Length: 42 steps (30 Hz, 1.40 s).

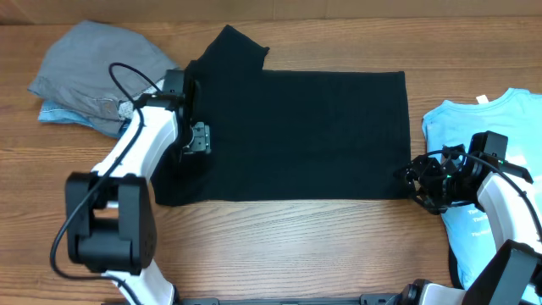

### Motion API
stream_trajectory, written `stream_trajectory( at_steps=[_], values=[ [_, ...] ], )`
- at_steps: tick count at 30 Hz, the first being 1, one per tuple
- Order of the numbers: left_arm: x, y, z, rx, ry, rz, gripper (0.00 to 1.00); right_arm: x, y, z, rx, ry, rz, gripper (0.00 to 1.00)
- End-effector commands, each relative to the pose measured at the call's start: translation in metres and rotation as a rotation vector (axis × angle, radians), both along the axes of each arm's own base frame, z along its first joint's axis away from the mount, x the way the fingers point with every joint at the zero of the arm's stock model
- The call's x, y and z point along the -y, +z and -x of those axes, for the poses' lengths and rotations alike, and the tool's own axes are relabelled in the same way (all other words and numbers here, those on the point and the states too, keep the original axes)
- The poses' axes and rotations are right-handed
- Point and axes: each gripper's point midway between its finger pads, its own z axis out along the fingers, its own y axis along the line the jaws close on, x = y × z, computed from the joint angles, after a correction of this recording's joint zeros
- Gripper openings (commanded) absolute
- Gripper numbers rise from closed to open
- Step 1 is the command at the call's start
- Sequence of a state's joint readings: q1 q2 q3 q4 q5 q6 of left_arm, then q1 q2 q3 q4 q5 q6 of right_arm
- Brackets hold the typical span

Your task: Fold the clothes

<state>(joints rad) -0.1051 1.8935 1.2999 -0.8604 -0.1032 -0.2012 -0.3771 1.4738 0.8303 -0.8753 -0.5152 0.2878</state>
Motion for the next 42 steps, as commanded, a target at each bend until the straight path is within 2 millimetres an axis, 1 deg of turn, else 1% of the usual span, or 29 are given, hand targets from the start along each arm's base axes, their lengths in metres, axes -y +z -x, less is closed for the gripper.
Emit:
stream_trajectory(
  at_steps=[1, 4, 6, 10, 12, 14, 17, 19, 22, 24, 27, 30, 33, 37, 38, 41, 42],
  values=[
    [0.006, -0.024, 0.009, -0.071, -0.034, 0.017, 0.67, 0.003, 0.004, -0.006, 0.018, 0.012, 0.023, 0.72],
    [0.006, -0.035, 0.008, -0.083, -0.034, 0.015, 0.67, 0.003, 0.004, -0.006, 0.018, 0.012, 0.022, 0.72],
    [0.006, -0.04, 0.007, -0.09, -0.033, 0.014, 0.6, 0.003, 0.004, -0.006, 0.017, 0.012, 0.022, 0.72],
    [0.005, -0.04, 0.01, -0.102, -0.033, 0.013, 0.57, 0.002, 0.004, -0.005, 0.016, 0.012, 0.022, 0.72],
    [0.004, -0.034, 0.016, -0.132, -0.031, 0.009, 0.58, 0.002, 0.004, -0.005, 0.014, 0.012, 0.021, 0.72],
    [0.002, -0.023, 0.02, -0.158, -0.02, -0.001, 0.59, 0.002, 0.004, -0.005, 0.014, 0.012, 0.022, 0.72],
    [-0.005, -0.001, 0.026, -0.184, 0.011, -0.039, 0.64, 0.002, 0.004, -0.005, 0.014, 0.012, 0.022, 0.72],
    [-0.009, 0.006, 0.028, -0.192, 0.017, -0.053, 0.68, 0.002, 0.004, -0.005, 0.014, 0.012, 0.021, 0.72],
    [-0.014, 0.008, 0.037, -0.228, 0.026, -0.061, 0.72, 0.002, 0.004, -0.005, 0.013, 0.012, 0.021, 0.72],
    [-0.018, 0.005, 0.042, -0.244, 0.036, -0.062, 0.74, 0.002, 0.004, -0.004, 0.011, 0.012, 0.02, 0.72],
    [-0.023, 0.0, 0.049, -0.267, 0.05, -0.062, 0.74, 0.002, 0.004, -0.004, 0.01, 0.012, 0.02, 0.72],
    [-0.025, -0.008, 0.053, -0.274, 0.062, -0.046, 0.68, 0.002, 0.004, -0.004, 0.01, 0.012, 0.02, 0.72],
    [-0.016, -0.014, 0.055, -0.28, 0.034, 0.016, 0.57, 0.002, 0.004, -0.004, 0.011, 0.012, 0.02, 0.72],
    [-0.014, -0.019, 0.059, -0.287, 0.027, 0.026, 0.52, 0.002, 0.004, -0.004, 0.009, 0.012, 0.019, 0.71],
    [-0.014, -0.02, 0.06, -0.288, 0.023, 0.026, 0.48, 0.002, 0.004, -0.003, 0.007, 0.012, 0.018, 0.72],
    [-0.015, -0.019, 0.059, -0.285, 0.016, 0.023, 0.23, 0.002, 0.004, -0.003, 0.007, 0.012, 0.018, 0.71],
    [-0.015, -0.017, 0.058, -0.286, 0.016, 0.022, 0.18, 0.002, 0.004, -0.003, 0.007, 0.012, 0.018, 0.71]
  ],
)
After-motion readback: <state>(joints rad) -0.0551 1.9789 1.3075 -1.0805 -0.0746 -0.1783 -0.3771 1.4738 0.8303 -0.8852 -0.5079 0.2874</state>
